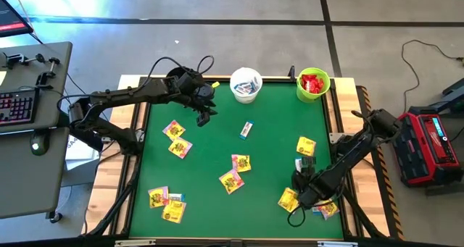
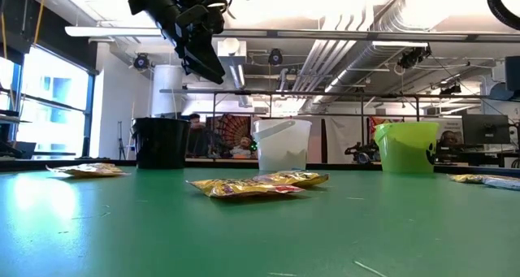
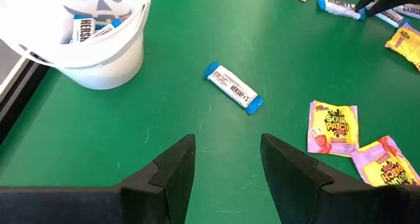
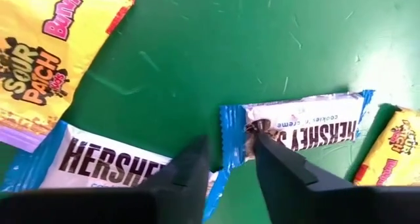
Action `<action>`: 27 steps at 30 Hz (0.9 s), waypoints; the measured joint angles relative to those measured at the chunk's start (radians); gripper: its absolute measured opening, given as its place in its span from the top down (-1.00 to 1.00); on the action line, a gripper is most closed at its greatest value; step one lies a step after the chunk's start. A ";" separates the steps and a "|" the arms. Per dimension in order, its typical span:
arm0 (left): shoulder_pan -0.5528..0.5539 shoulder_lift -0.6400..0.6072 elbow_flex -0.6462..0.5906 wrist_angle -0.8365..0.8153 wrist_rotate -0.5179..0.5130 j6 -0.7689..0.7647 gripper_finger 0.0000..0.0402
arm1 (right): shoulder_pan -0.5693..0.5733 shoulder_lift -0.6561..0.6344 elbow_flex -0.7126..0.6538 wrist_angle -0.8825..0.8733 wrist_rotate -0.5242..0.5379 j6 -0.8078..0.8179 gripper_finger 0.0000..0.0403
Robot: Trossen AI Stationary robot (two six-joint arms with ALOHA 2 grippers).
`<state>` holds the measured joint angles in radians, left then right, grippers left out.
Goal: Sort candy by brand, put in halloween buckets
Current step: Put the white candy into the white bucket
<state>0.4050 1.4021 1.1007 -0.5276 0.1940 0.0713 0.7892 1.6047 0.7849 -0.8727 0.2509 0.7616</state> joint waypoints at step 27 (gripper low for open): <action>0.000 0.000 0.000 0.001 0.001 -0.015 0.18 | -0.130 -0.151 0.172 -0.159 -0.018 0.106 1.00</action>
<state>0.4049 1.4021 1.1007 -0.5262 0.1947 0.0563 0.6593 1.4537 0.9565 -1.0317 0.2325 0.8671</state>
